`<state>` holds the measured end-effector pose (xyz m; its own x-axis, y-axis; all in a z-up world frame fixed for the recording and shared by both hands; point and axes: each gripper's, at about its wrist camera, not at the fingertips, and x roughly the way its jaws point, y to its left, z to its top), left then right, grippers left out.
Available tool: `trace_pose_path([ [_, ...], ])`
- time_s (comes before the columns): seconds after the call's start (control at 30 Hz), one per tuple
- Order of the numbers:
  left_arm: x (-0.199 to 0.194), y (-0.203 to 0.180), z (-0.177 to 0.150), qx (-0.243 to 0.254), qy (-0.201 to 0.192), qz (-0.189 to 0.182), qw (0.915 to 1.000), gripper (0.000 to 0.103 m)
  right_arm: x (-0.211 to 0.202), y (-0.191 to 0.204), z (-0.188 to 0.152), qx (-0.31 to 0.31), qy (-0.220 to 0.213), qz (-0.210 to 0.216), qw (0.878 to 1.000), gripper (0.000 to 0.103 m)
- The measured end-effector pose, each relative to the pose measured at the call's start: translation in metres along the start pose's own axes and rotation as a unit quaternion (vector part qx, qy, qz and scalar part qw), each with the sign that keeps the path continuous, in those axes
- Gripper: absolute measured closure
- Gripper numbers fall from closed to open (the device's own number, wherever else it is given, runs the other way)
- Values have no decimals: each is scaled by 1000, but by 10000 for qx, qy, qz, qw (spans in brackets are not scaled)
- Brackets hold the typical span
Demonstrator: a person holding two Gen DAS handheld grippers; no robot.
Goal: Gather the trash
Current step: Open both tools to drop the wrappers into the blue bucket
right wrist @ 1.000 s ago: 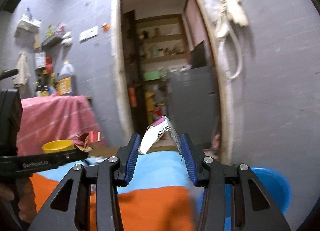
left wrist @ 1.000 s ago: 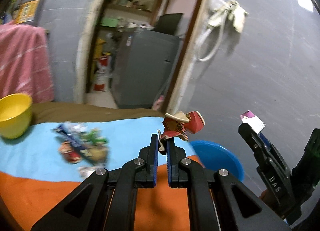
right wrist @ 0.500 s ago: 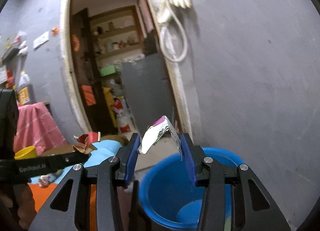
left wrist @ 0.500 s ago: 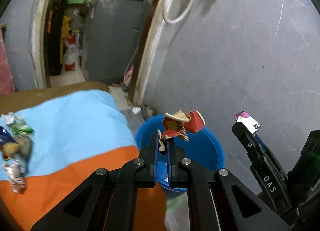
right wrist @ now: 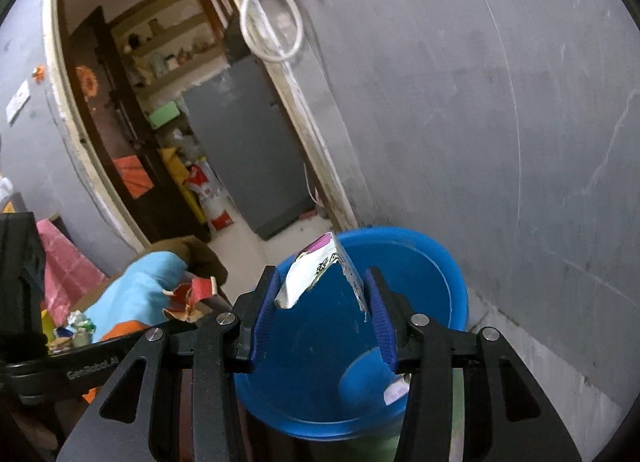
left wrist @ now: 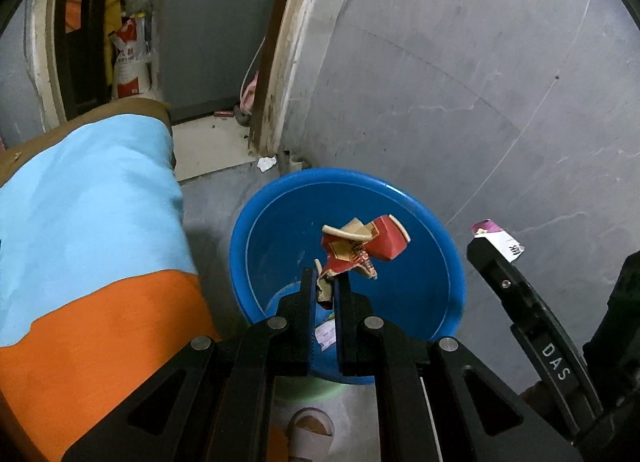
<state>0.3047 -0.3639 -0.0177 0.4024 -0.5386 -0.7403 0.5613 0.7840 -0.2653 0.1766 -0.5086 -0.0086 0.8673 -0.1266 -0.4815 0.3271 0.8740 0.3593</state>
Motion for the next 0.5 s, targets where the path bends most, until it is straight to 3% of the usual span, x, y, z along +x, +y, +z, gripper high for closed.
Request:
trace_pose_path([
  [0.3,11,1,-1,-22,106,128,9999,93,6,-10,2,120,214,-35,9997,53],
  [0.5,-4,4,-1,-38,-83,152,9998,81,11,-11,5,160,255,-64,9995,49],
])
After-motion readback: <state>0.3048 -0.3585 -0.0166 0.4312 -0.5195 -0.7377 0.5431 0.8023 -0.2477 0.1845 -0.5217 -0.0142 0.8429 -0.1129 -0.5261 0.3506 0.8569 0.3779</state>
